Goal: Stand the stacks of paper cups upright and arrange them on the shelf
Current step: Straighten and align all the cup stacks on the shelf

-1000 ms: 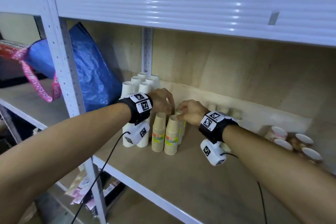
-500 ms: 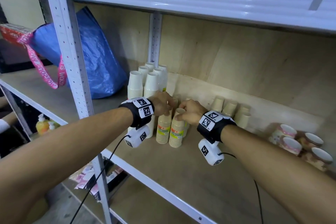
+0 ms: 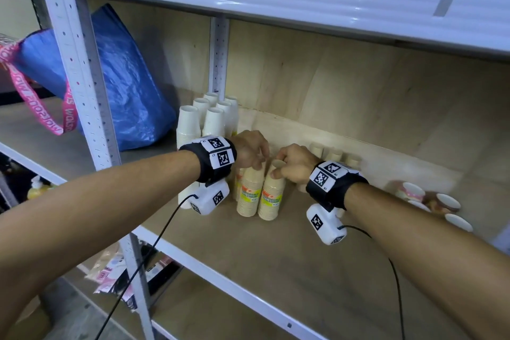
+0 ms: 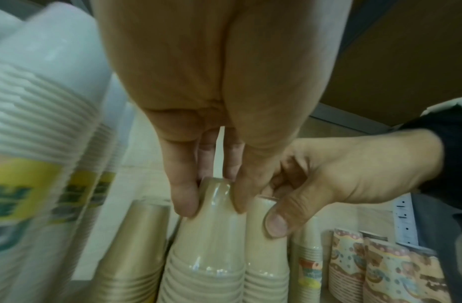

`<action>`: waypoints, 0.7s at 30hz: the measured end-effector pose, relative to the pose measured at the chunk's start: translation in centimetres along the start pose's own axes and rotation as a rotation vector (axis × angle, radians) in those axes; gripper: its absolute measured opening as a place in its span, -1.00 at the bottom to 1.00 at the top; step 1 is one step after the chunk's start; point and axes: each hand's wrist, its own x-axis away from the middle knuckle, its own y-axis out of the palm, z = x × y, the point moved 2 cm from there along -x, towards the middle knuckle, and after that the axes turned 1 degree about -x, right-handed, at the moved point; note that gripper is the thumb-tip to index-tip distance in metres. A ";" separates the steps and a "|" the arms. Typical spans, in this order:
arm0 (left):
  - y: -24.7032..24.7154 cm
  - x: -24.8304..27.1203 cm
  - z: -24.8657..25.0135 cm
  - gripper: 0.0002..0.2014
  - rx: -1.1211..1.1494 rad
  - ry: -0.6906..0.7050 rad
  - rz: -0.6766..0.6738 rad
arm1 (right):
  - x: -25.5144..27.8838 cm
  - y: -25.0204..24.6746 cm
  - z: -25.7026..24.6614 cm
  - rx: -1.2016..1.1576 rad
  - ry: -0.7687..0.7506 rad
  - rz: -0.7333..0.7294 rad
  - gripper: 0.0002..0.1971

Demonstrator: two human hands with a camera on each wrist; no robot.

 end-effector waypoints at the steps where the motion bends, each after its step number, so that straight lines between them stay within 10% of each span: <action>1: -0.2 -0.2 0.7 -0.63 0.001 0.014 0.001 | 0.1 -0.5 0.4 0.015 0.009 0.011 -0.68; 21: 1.3 -8.0 8.3 -0.61 0.058 0.143 0.051 | -0.2 -7.2 8.1 0.095 0.167 0.120 -0.68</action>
